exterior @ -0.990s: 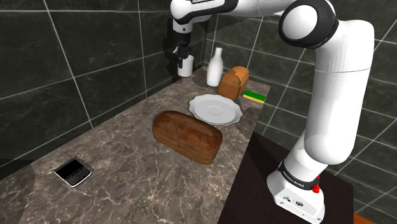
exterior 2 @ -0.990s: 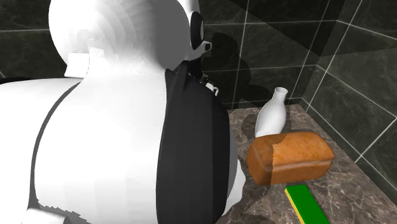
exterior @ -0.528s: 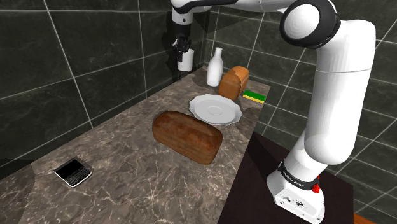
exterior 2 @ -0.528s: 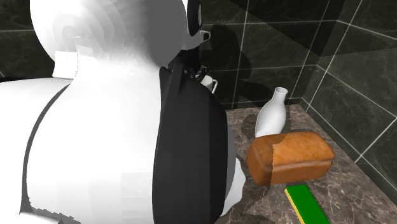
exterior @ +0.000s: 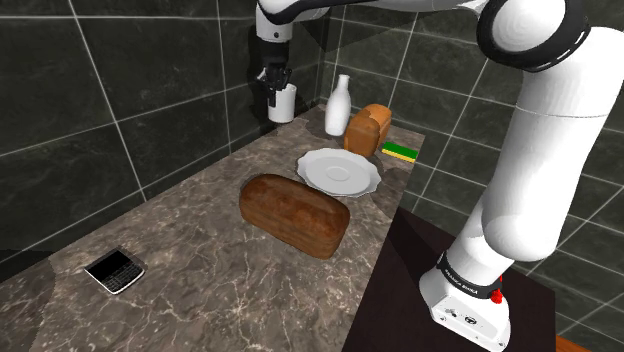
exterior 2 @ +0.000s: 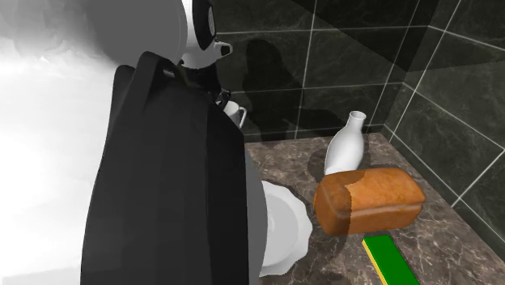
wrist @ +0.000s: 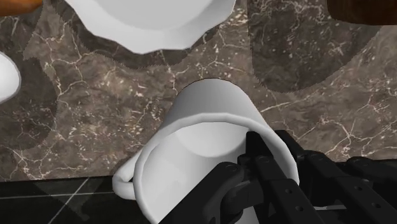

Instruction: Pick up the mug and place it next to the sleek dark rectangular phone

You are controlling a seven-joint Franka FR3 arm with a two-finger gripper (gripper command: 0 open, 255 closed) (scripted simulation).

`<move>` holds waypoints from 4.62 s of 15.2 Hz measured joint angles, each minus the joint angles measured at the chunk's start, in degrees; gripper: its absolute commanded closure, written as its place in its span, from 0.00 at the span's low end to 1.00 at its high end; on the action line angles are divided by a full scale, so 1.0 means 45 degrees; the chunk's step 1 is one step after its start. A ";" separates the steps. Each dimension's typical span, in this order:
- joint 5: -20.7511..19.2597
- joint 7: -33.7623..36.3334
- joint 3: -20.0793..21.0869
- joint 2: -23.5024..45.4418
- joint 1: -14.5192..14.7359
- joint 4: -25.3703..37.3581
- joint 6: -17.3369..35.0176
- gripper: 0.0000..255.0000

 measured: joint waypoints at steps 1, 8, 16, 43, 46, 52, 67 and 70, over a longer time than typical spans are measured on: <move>-0.0014 0.0245 0.0092 -0.0202 0.0142 -0.0287 0.0067 1.00; -0.0072 0.2120 0.0865 -0.1278 0.1209 -0.1671 0.0247 1.00; -0.0140 0.4462 0.1913 -0.1674 0.2493 -0.2085 0.0093 1.00; -0.1450 1.1013 0.4378 0.1366 0.6553 0.0959 -0.0660 1.00; -0.1478 1.1085 0.4366 0.1392 0.6533 0.0464 -0.0149 1.00; -0.1575 1.1209 0.4324 0.1530 0.6502 -0.0376 0.0811 1.00; -0.2009 1.1583 0.4137 0.2263 0.6516 -0.1986 0.3078 1.00; -0.2076 1.1641 0.4110 0.2391 0.6540 -0.2074 0.3283 1.00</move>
